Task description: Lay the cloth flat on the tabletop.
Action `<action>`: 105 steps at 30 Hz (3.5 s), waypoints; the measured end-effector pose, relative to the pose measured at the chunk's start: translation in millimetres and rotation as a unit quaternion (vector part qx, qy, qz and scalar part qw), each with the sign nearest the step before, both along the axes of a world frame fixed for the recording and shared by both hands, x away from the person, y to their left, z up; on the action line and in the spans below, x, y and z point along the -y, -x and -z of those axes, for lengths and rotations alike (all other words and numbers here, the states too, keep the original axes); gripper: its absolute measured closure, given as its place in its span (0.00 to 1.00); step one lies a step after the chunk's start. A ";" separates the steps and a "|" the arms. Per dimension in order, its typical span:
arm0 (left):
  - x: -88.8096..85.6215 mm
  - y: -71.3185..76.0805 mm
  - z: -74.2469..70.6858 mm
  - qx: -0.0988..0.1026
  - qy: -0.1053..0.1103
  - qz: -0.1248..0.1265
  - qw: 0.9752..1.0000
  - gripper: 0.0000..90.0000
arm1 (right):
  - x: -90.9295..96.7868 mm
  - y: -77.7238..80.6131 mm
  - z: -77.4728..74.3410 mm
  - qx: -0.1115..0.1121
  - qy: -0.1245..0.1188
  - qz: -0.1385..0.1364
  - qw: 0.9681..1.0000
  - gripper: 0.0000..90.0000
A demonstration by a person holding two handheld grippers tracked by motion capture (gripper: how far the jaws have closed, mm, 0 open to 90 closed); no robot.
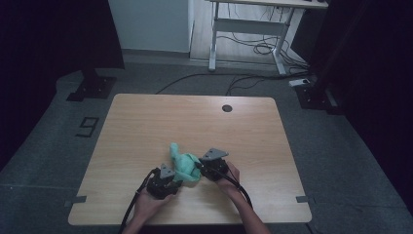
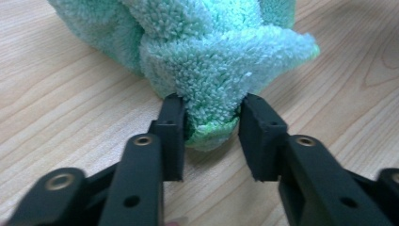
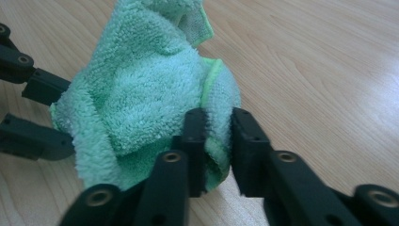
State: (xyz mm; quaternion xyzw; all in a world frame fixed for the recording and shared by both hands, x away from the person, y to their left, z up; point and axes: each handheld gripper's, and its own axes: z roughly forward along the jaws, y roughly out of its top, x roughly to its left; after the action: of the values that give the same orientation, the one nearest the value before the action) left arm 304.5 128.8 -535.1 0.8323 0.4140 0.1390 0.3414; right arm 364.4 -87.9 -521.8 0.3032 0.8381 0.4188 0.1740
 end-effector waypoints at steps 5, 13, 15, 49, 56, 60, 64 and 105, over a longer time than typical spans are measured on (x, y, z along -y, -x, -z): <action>0.0 0.3 0.1 0.008 0.001 0.006 1.000 0.83 | 1.7 -2.5 1.7 -0.014 -0.005 -0.002 1.000 0.94; 0.0 0.0 -1.9 0.030 0.004 0.006 1.000 0.90 | 7.6 -2.1 0.6 -0.012 -0.026 0.002 1.000 0.95; 0.0 -0.4 -3.4 0.035 0.005 0.005 0.999 0.91 | 8.8 -1.4 -1.1 -0.006 -0.031 0.004 0.999 0.95; -9.3 -12.9 -99.5 0.094 0.072 0.053 0.992 0.91 | 88.0 1.3 -73.6 0.039 -0.156 0.123 0.979 0.95; -8.6 -14.4 -98.7 0.095 0.065 0.054 0.992 0.92 | 87.7 1.9 -72.7 0.042 -0.155 0.125 0.979 0.95; -9.1 -21.1 -99.8 0.093 0.067 0.051 0.992 0.92 | 88.6 0.3 -75.7 0.045 -0.154 0.125 0.979 0.95; -7.6 -44.2 -107.3 0.099 0.059 0.046 0.992 0.92 | 88.0 -9.7 -87.3 0.061 -0.143 0.127 0.980 0.95; -4.2 -28.0 -12.6 -0.010 0.048 0.028 0.998 0.47 | 93.8 35.6 7.9 -0.082 -0.112 0.112 0.984 0.58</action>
State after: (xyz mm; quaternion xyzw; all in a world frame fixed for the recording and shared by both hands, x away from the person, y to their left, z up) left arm 332.5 132.9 -522.5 0.8277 0.3996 0.1010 0.3808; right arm 328.8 -181.7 -529.7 0.4457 0.7583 0.4615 0.1152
